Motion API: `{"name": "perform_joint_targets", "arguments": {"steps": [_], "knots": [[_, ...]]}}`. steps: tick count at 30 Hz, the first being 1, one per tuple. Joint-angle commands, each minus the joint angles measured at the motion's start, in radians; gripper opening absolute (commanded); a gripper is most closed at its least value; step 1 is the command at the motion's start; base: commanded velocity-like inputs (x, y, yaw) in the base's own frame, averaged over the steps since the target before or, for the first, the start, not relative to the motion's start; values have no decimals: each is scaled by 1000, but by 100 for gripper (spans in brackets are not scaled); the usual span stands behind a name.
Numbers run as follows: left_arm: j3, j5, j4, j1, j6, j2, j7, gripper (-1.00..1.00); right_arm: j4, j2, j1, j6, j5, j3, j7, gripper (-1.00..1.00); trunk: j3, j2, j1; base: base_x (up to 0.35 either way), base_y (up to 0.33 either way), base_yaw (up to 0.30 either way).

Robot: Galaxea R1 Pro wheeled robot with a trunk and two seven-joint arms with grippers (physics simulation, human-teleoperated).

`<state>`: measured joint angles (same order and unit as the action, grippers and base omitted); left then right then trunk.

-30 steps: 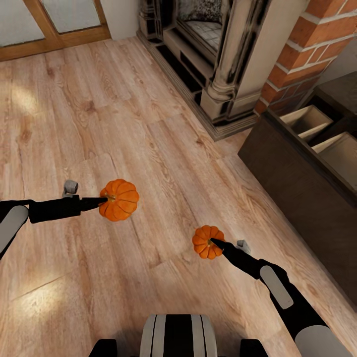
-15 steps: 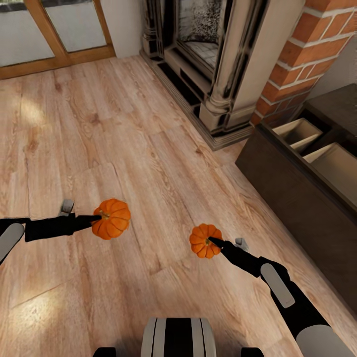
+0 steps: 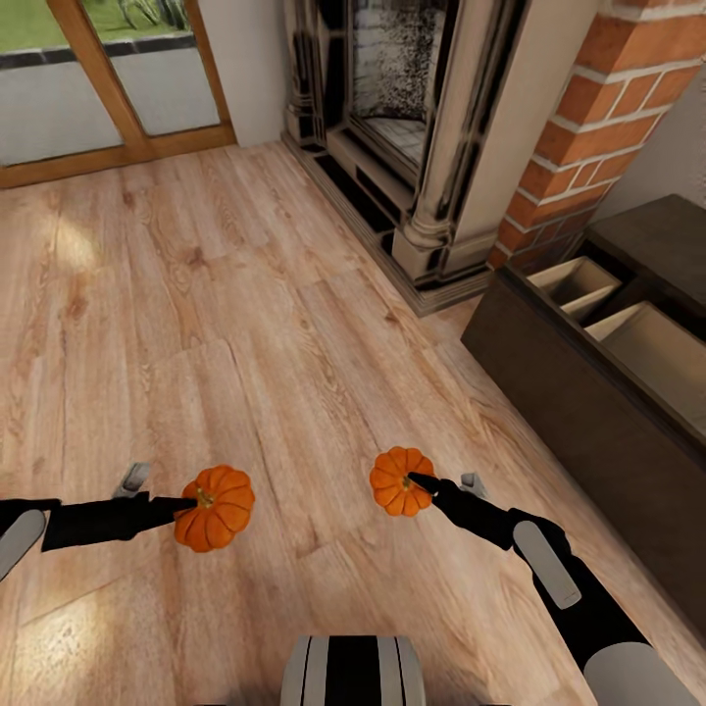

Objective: Place each of the two pumpkins and all three candles from the living room inside a cabinet in the living room (use any cabinet), then make sure every cabinet is closed, and position the cauldron so it is next to a table in the living room.

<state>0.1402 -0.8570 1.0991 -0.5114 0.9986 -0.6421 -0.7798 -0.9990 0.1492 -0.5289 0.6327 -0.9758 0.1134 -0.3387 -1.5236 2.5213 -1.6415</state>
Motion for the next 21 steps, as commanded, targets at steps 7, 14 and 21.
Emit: {"name": "perform_joint_targets", "arguments": {"steps": [7,14,21], "knots": [[-5,115,-6,5,1,-17,0,-100,-1,4,0,3,3,2,3,-100,27,-1,3,0,0,0],[-5,129,-6,5,2,-20,2,-100,-7,4,0,4,3,2,3,-100,54,-3,6,0,0,0],[-5,130,-11,5,2,-21,1,-100,-7,5,0,4,3,2,3,-100,73,-4,9,0,0,0]]}}
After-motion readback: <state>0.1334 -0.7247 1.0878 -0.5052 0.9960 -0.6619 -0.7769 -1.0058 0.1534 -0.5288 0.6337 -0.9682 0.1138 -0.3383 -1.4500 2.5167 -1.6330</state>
